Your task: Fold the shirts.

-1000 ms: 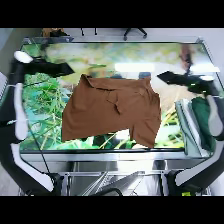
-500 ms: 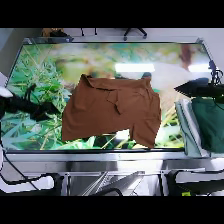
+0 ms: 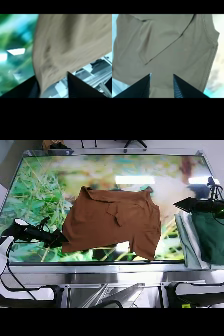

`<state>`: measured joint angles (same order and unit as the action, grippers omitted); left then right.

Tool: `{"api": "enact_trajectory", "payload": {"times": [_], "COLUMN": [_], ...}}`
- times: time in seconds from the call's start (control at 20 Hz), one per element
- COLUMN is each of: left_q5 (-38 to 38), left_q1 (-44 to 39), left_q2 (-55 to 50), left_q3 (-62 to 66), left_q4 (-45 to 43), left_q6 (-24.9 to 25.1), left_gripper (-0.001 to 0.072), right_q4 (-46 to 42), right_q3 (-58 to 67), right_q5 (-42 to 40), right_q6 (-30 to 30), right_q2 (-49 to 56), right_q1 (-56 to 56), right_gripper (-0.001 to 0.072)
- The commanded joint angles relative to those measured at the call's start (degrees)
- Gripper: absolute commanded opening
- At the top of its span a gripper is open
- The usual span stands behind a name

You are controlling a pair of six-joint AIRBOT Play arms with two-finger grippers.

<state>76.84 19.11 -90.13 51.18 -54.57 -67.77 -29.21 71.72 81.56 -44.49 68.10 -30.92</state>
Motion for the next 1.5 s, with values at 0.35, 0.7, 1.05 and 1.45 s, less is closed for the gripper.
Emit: {"api": "enact_trajectory", "payload": {"times": [0.35,0.7,1.05,1.45], "left_q5": [0.0,0.1,0.3,7.5], "left_q1": [-5.9,-5.4,-5.4,-5.4], "left_q2": [-3.6,-3.6,-3.6,18.6], "left_q3": [8.1,8.1,8.5,30.0], "left_q4": [2.6,2.7,2.7,26.9], "left_q6": [3.4,3.4,3.4,7.7], "left_gripper": [0.0016,0.0016,0.0015,0.0011], "right_q4": [-16.8,-15.1,-9.7,11.1], "right_q3": [-11.0,-17.4,-16.3,5.6], "right_q5": [-4.4,-12.9,-16.7,-13.1], "right_q6": [-7.1,-6.9,-5.6,1.4], "right_q2": [1.5,7.6,8.7,-16.4], "right_q1": [0.3,6.3,13.5,13.5], "right_gripper": [0.0325,0.0326,0.0079,0.002]}}
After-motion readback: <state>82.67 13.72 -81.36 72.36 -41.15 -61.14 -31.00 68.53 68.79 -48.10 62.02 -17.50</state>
